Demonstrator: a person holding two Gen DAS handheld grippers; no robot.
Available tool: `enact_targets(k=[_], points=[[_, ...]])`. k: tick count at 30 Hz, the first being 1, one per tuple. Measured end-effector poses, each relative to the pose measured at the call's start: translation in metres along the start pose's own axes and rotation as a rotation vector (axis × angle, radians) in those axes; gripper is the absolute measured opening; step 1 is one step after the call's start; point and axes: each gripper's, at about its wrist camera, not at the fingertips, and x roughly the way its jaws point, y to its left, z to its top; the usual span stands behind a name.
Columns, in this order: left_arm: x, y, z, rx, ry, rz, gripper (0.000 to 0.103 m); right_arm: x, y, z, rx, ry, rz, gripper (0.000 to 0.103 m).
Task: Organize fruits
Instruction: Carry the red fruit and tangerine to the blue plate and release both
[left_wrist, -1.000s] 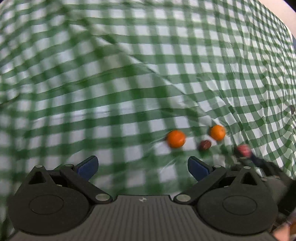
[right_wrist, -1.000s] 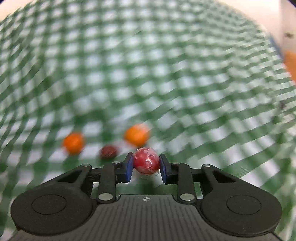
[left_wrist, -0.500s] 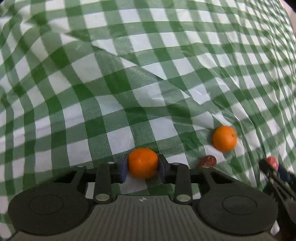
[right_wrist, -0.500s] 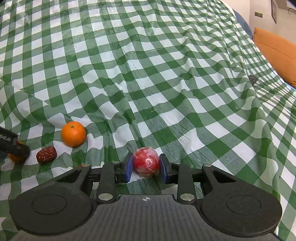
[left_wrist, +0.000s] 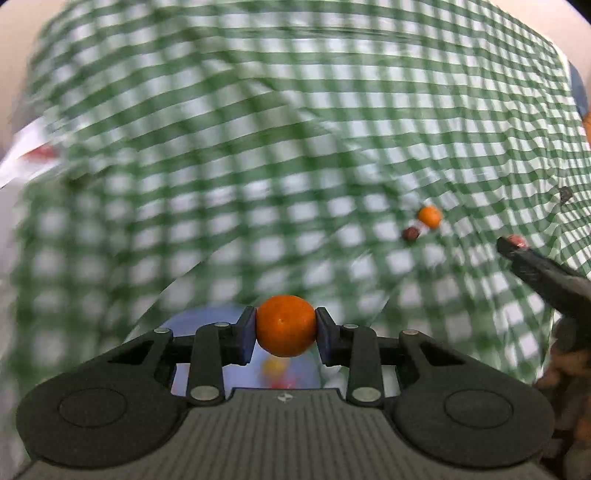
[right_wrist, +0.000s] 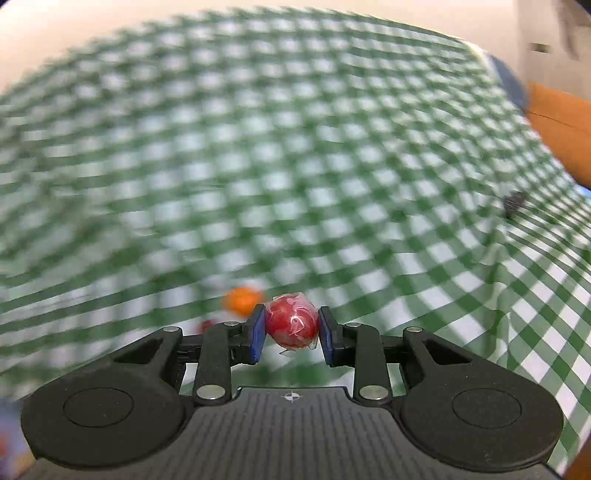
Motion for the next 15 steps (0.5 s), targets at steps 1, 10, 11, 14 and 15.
enact_targets(k=[1, 10, 11, 14, 15], points=[[-0.013, 0.008, -0.011, -0.008, 0.000, 0.021, 0.037, -0.021, 0.008, -0.003, -0.030, 0.016, 0.056, 0.031], [-0.097, 0.067, -0.103, -0.124, 0.007, 0.064, 0.036, -0.149, 0.082, -0.043, -0.229, 0.183, 0.382, 0.031], [-0.103, 0.071, -0.112, -0.135, 0.002, 0.066, 0.037, -0.158, 0.091, -0.045, -0.248, 0.193, 0.402, 0.031], [-0.117, 0.079, -0.131, -0.165, -0.018, 0.061, 0.036, -0.179, 0.114, -0.054, -0.309, 0.227, 0.462, 0.031], [-0.121, 0.082, -0.136, -0.176, -0.024, 0.058, 0.036, -0.184, 0.120, -0.056, -0.331, 0.233, 0.478, 0.031]])
